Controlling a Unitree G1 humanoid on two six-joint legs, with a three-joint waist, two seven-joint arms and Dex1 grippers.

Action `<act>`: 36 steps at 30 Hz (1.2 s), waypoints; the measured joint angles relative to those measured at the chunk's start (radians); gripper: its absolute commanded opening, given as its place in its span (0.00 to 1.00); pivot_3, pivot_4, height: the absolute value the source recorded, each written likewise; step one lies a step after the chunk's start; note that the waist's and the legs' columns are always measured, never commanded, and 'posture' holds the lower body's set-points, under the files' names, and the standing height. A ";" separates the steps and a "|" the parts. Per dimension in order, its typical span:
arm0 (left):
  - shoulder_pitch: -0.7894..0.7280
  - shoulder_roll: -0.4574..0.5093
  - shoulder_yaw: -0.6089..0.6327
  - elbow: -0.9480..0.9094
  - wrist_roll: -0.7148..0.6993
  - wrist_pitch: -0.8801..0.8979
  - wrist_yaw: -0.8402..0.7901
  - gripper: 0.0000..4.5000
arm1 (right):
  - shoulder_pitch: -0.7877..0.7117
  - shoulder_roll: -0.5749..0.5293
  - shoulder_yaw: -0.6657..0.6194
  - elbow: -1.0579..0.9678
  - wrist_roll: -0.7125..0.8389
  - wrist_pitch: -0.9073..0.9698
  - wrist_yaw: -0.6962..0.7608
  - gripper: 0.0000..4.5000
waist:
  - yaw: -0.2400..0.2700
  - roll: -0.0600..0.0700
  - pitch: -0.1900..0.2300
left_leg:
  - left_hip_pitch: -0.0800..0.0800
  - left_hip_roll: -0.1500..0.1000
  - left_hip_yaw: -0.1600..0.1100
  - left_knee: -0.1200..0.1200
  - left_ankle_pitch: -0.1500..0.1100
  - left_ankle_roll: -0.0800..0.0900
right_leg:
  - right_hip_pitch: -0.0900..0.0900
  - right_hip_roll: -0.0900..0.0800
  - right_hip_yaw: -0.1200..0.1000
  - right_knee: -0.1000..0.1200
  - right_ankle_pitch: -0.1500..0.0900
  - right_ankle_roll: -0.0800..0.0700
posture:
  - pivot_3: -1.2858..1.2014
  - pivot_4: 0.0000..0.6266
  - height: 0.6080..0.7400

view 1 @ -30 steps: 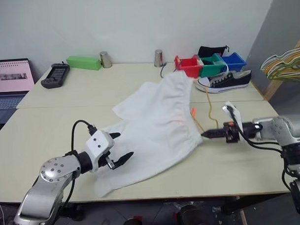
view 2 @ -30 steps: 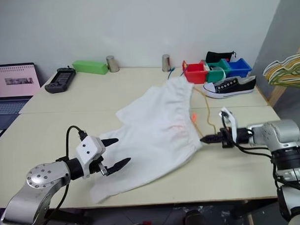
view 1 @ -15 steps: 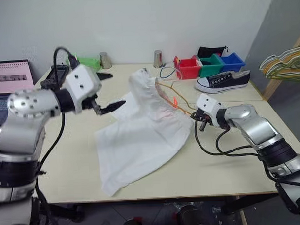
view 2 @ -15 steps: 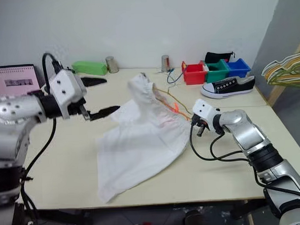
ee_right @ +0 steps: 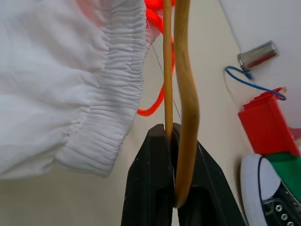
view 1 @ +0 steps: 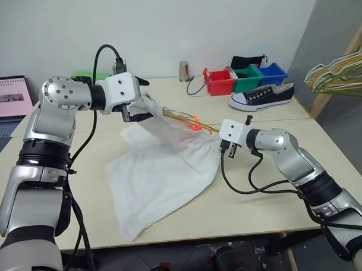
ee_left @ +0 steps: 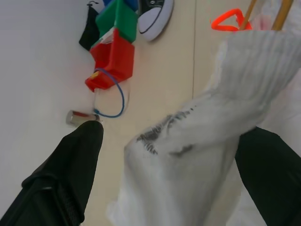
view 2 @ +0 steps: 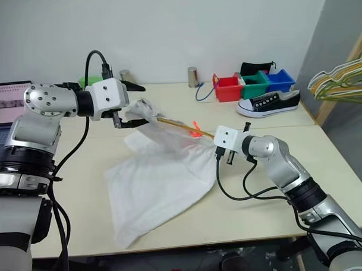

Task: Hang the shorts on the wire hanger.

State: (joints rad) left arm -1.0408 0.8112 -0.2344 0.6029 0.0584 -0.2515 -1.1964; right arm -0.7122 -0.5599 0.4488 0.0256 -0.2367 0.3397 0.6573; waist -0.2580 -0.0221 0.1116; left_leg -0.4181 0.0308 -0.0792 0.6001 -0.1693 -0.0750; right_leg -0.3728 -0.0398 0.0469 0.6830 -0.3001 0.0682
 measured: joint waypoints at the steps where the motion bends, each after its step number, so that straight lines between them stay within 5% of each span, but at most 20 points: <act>1: -0.001 -0.003 -0.015 0.025 0.013 -0.024 -0.024 1.00 | -0.001 0.011 0.000 -0.025 -0.018 0.012 0.000 0.00 | -0.008 0.000 0.000 | 0.000 0.000 0.000 0.000 0.000 0.000 | 0.000 0.000 0.000 0.000 0.000 0.000 | 0.42 0.00 1.00; 17: -0.098 -0.069 -0.084 0.314 0.234 -0.224 0.078 1.00 | -0.023 0.065 0.020 -0.191 -0.138 0.106 0.058 0.00 | -0.057 0.000 0.000 | 0.002 0.000 -0.002 0.008 0.002 0.003 | -0.001 0.000 0.000 0.014 0.000 0.000 | 0.41 0.00 1.00; 36: -0.138 -0.107 -0.088 0.402 0.290 -0.285 0.150 0.15 | -0.018 0.091 0.011 -0.196 -0.184 0.102 0.071 0.00 | -0.079 -0.001 -0.001 | 0.001 -0.001 -0.002 0.009 0.003 0.004 | -0.001 0.000 0.000 0.015 0.000 0.001 | 0.40 0.00 1.00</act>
State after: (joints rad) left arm -1.1793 0.7044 -0.3223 1.0049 0.3480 -0.5360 -1.0468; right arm -0.7304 -0.4693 0.4602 -0.1703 -0.4209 0.4417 0.7287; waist -0.3375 -0.0231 0.1110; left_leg -0.4167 0.0300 -0.0809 0.6088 -0.1664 -0.0708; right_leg -0.3736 -0.0400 0.0467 0.6976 -0.2999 0.0694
